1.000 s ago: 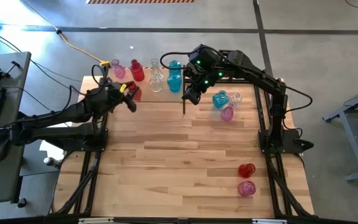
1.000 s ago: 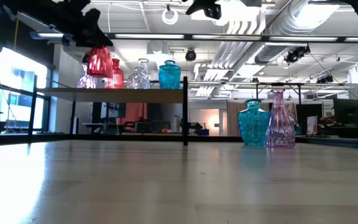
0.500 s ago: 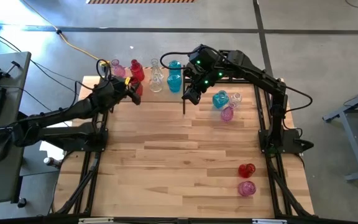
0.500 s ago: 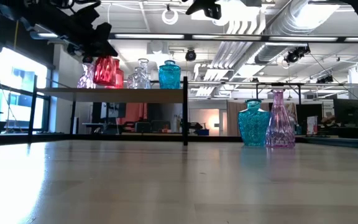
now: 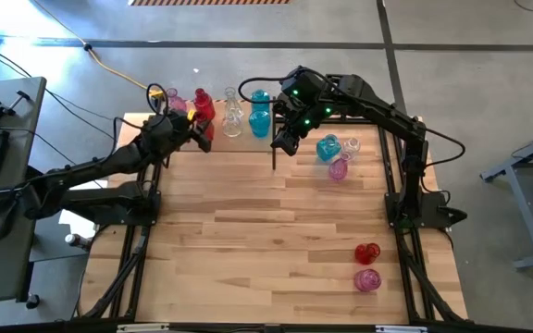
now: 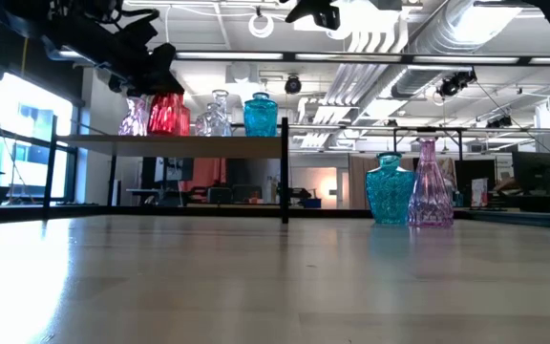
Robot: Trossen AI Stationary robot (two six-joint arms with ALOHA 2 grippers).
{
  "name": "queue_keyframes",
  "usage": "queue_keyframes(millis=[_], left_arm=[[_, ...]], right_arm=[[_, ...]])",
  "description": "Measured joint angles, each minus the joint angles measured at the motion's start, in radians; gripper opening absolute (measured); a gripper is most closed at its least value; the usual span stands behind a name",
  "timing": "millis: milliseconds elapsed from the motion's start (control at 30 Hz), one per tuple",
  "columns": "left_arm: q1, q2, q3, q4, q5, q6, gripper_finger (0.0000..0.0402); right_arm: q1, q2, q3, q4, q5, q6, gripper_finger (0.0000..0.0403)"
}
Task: Sort vases onto shelf
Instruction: Put the left red vase on the shelf aligned with the other red vase
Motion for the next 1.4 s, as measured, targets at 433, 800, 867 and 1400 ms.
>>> queue_keyframes(millis=[433,800,867,1400], left_arm=[[0.041,0.010,0.000,0.004,0.033,0.000,0.0147],[0.052,0.012,0.000,0.005,0.066,0.000,0.0147],[0.052,0.021,0.000,0.005,0.066,0.000,0.0147],[0.052,0.053,0.002,0.022,0.021,-0.017,0.0147]], right_arm=[[0.000,0.000,0.000,0.000,0.000,0.000,0.0135],[0.000,0.000,0.000,0.000,0.000,0.000,0.0135],[0.000,0.000,0.000,0.000,0.000,0.000,0.0135],[0.000,0.000,0.000,0.000,0.000,0.000,0.0135]])
